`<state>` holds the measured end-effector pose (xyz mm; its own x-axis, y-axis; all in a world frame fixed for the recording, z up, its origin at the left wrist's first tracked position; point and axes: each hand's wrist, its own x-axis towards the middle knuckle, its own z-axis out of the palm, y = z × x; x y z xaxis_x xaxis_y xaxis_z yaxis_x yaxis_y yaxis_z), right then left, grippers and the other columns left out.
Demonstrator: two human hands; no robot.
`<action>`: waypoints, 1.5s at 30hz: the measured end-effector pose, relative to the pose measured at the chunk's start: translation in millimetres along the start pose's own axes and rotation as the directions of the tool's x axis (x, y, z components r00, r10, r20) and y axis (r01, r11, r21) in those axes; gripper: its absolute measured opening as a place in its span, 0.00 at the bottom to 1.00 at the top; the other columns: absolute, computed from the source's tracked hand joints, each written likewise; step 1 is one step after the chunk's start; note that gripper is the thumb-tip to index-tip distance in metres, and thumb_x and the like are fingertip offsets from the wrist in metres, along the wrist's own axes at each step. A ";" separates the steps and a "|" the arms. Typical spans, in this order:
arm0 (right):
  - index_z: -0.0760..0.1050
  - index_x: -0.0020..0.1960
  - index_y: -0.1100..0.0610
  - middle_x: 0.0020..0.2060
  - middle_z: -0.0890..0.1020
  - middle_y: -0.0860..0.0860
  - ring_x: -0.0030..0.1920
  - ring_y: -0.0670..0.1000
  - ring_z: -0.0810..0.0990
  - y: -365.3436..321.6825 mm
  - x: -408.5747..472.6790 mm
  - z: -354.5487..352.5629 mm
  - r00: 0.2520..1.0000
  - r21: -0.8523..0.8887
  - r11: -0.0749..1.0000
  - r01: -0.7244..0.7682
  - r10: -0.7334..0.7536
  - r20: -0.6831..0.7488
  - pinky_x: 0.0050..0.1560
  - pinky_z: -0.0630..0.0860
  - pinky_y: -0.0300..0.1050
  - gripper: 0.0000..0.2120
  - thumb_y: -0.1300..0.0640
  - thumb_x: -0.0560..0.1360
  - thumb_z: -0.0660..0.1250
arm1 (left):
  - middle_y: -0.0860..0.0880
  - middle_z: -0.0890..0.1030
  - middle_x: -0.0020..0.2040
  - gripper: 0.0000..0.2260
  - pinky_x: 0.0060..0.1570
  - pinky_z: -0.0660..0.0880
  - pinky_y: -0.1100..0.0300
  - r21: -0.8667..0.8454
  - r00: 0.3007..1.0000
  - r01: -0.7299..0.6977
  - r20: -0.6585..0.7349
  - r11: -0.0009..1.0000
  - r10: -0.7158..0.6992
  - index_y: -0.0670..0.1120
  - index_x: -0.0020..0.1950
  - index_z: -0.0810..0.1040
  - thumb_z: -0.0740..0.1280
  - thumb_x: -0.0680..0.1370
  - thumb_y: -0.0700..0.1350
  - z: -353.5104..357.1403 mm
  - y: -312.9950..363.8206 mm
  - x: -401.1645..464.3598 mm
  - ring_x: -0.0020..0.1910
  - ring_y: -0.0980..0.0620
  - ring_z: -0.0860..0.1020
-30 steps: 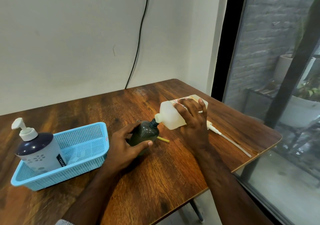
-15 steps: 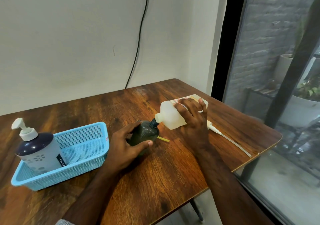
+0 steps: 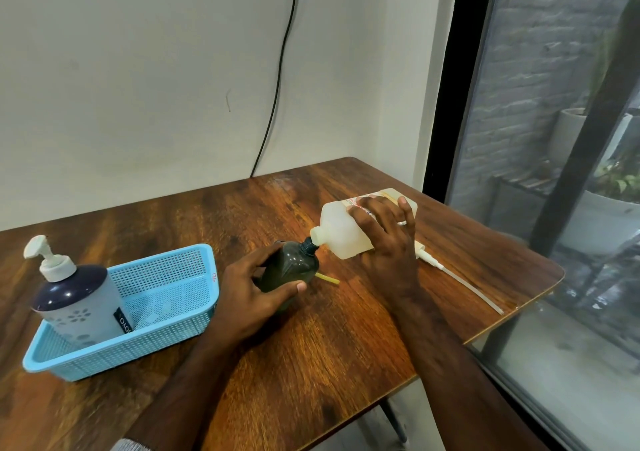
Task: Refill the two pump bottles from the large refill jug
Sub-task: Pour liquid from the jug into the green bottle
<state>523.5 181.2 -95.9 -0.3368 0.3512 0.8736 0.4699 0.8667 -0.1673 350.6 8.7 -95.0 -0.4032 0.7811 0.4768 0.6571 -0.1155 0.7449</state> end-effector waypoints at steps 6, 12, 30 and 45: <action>0.68 0.69 0.50 0.66 0.77 0.57 0.68 0.56 0.70 0.1 -0.8 0.1 1.000 0.000 1.000 0.001 -0.001 -0.006 0.80 0.42 0.49 0.39 0.57 0.63 0.83 | 0.62 0.78 0.58 0.32 0.49 0.74 0.74 -0.019 1.000 0.007 0.012 1.000 -0.007 0.54 0.68 0.75 0.76 0.65 0.57 -0.7 1.5 -0.8 0.57 0.69 0.75; 0.68 0.69 0.49 0.66 0.77 0.56 0.69 0.56 0.70 2.1 -0.9 2.1 1.000 -0.008 1.000 0.004 -0.004 -0.007 0.80 0.43 0.51 0.39 0.56 0.64 0.83 | 0.58 0.79 0.60 0.32 0.50 0.74 0.69 -0.003 1.000 0.029 -0.001 1.000 -0.029 0.53 0.69 0.75 0.79 0.67 0.54 -0.3 -1.3 -1.1 0.57 0.65 0.76; 0.68 0.68 0.49 0.65 0.77 0.57 0.68 0.57 0.71 0.5 -0.3 0.5 1.000 -0.009 1.000 0.008 -0.008 -0.009 0.80 0.42 0.49 0.39 0.57 0.63 0.83 | 0.60 0.79 0.59 0.31 0.50 0.74 0.70 0.013 1.000 0.011 -0.016 1.000 -0.011 0.53 0.68 0.75 0.79 0.67 0.52 0.1 0.4 -1.5 0.58 0.69 0.74; 0.68 0.68 0.50 0.65 0.77 0.57 0.68 0.57 0.69 -0.2 0.7 -0.4 1.000 -0.019 1.000 0.012 -0.013 -0.006 0.80 0.41 0.49 0.39 0.57 0.63 0.83 | 0.58 0.79 0.60 0.32 0.50 0.74 0.67 0.017 1.000 0.013 -0.008 1.000 -0.013 0.51 0.70 0.75 0.79 0.68 0.52 -0.2 0.2 -1.8 0.57 0.68 0.74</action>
<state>523.5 181.1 -95.0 -0.3376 0.3381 0.8785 0.4814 0.8640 -0.1476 351.3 7.2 -95.6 -0.4170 0.7773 0.4711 0.6622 -0.0952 0.7432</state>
